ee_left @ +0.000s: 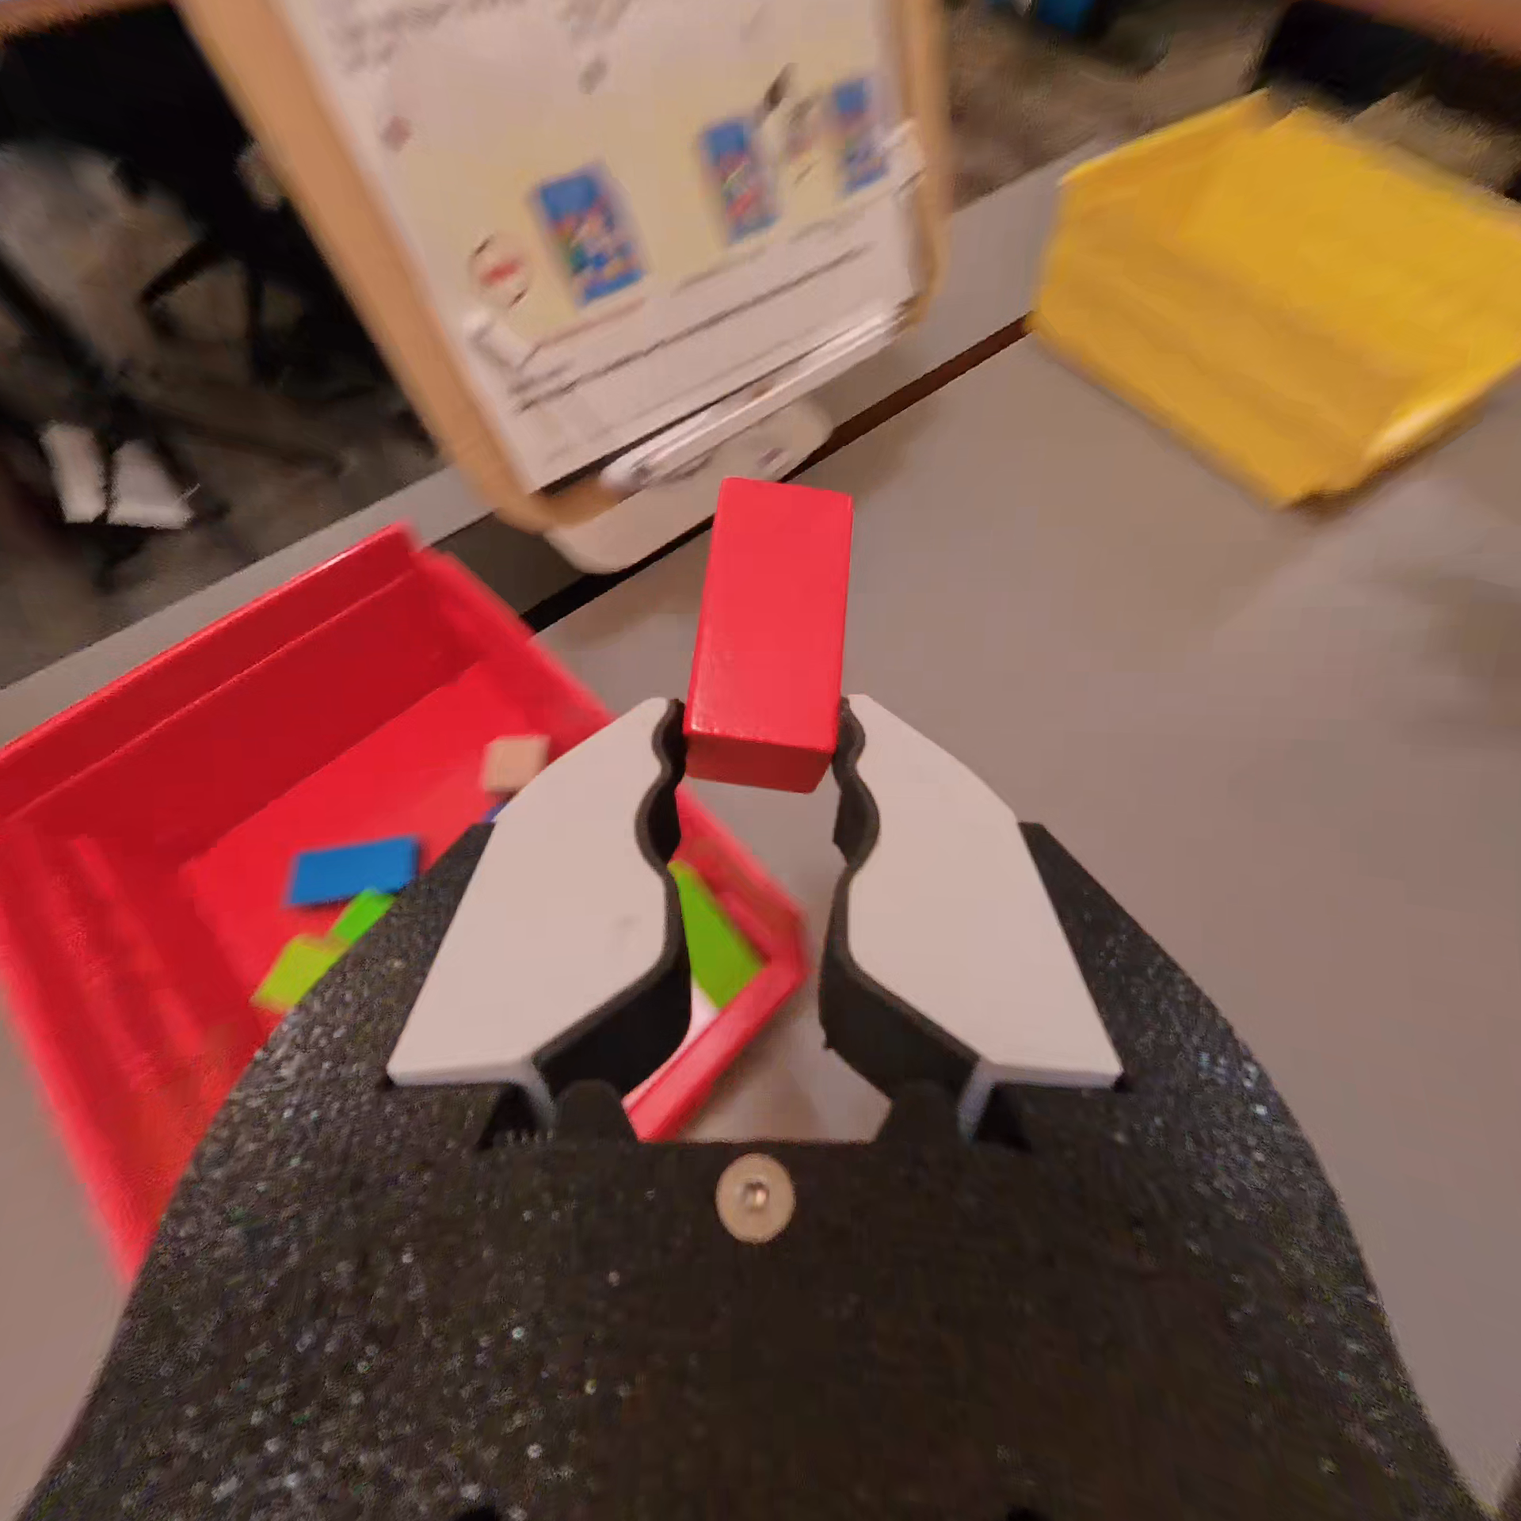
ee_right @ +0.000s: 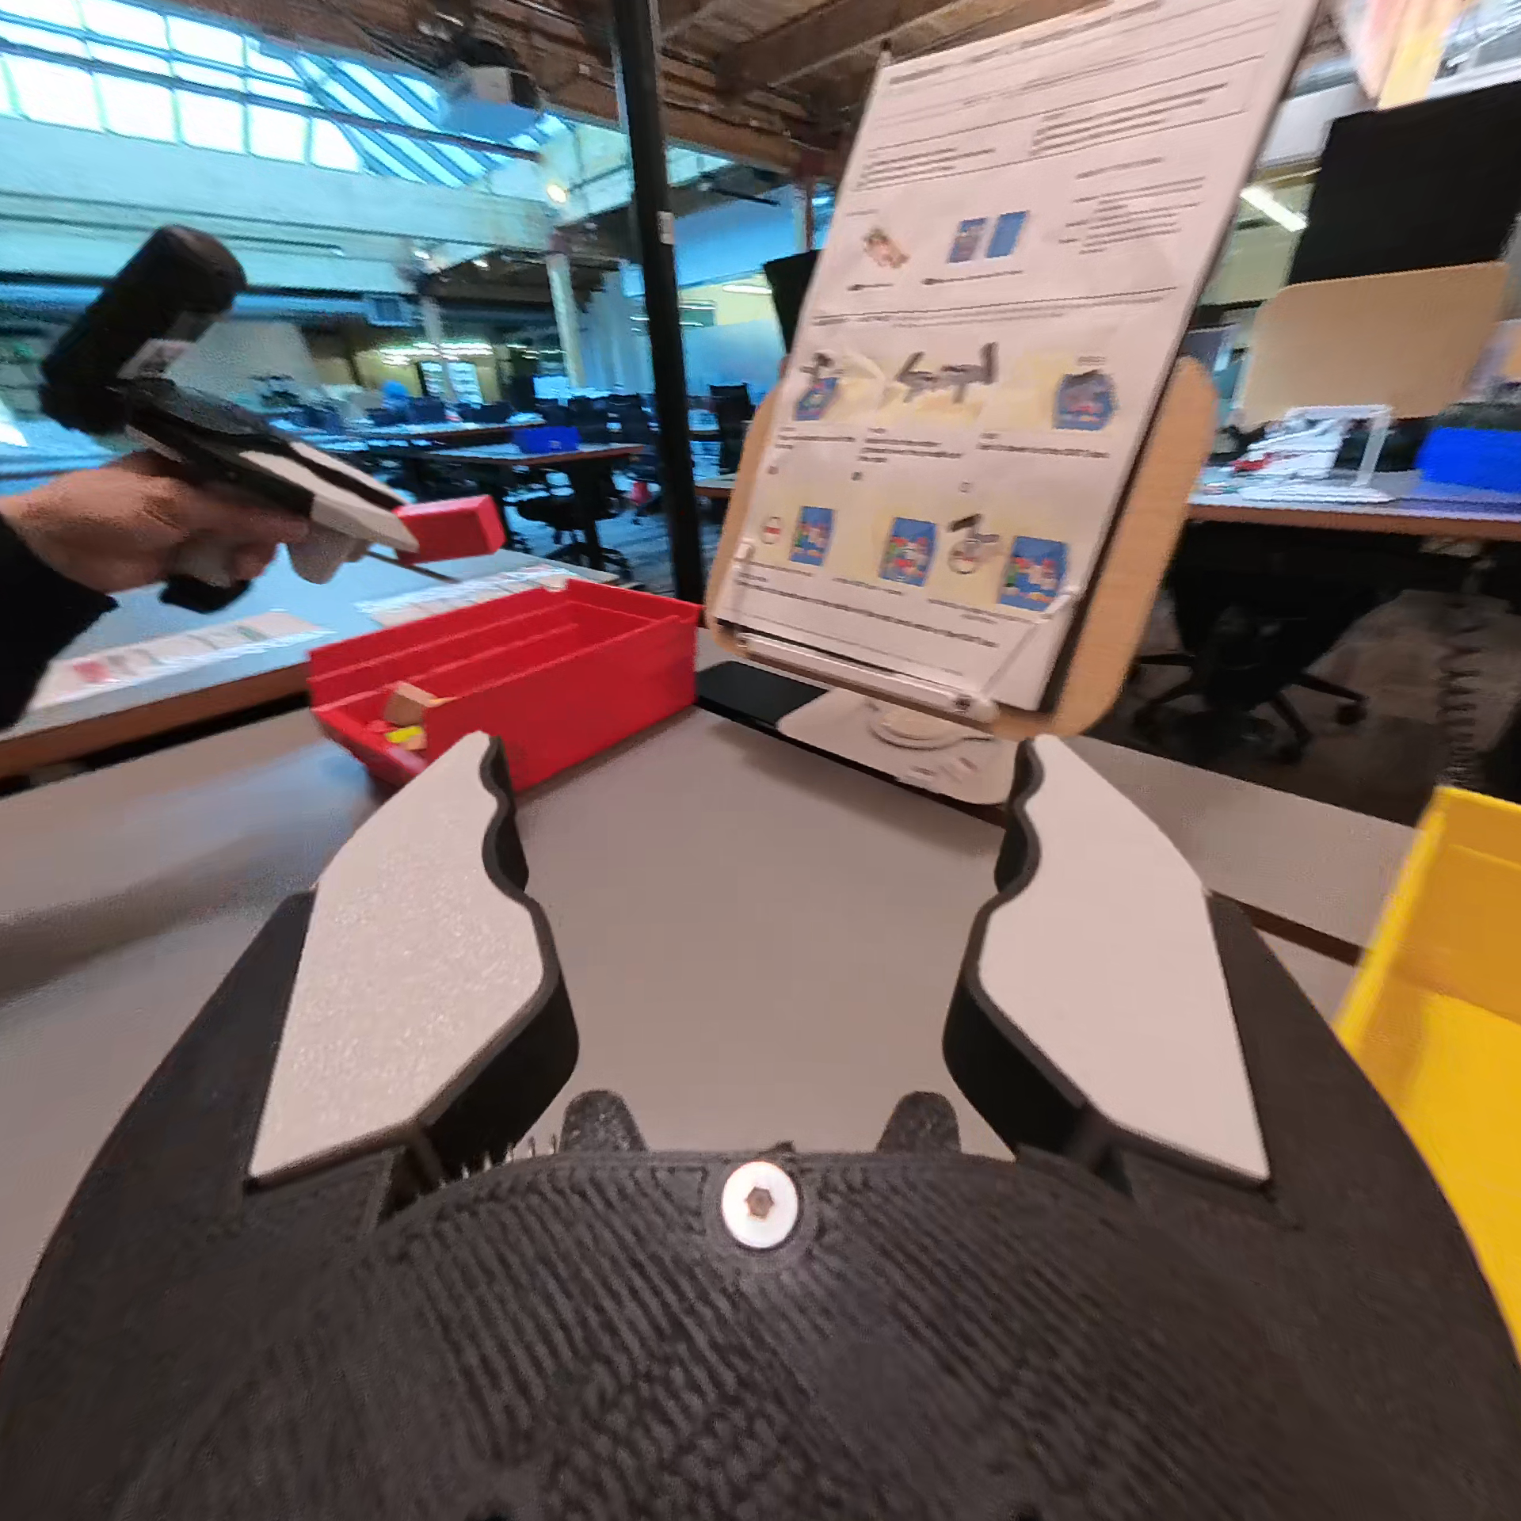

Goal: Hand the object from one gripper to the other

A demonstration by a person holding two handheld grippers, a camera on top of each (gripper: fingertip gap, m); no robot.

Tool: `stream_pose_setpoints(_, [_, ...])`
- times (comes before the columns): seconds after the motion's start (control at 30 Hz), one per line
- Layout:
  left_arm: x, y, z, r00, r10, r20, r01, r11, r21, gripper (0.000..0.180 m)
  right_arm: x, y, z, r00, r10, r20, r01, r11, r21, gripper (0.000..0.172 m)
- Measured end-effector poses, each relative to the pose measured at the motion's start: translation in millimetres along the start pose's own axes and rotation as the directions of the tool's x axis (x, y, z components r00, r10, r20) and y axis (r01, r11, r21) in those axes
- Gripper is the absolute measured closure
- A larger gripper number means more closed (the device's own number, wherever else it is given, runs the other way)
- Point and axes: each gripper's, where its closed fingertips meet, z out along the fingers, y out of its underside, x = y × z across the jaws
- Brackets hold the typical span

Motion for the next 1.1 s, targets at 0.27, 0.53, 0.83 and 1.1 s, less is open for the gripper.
stream_pose_setpoints(0.27, [186.4,-32.6,-12.9,0.839,0.107,-0.534,0.128,0.914,0.385,0.146,-91.1,-18.0,17.9,0.924,0.130,0.359,-0.170,0.982,0.083,0.062])
stream_pose_setpoints(0.53, [286.6,-37.5,18.6,0.667,0.220,-0.712,0.228,0.849,0.476,0.147,-139.2,-31.4,4.7,0.804,0.114,0.583,-0.210,0.973,0.100,0.097])
stream_pose_setpoints(0.83, [305.1,-47.6,37.4,0.685,0.159,-0.711,0.283,0.841,0.461,0.144,-121.1,-35.4,-3.0,0.844,0.066,0.532,-0.149,0.982,0.115,0.135])
stream_pose_setpoints(1.1, [266.2,-23.7,43.8,0.827,0.067,-0.559,0.213,0.881,0.421,0.141,106.4,24.0,-65.4,0.931,0.041,-0.362,-0.104,0.982,-0.158,0.136])
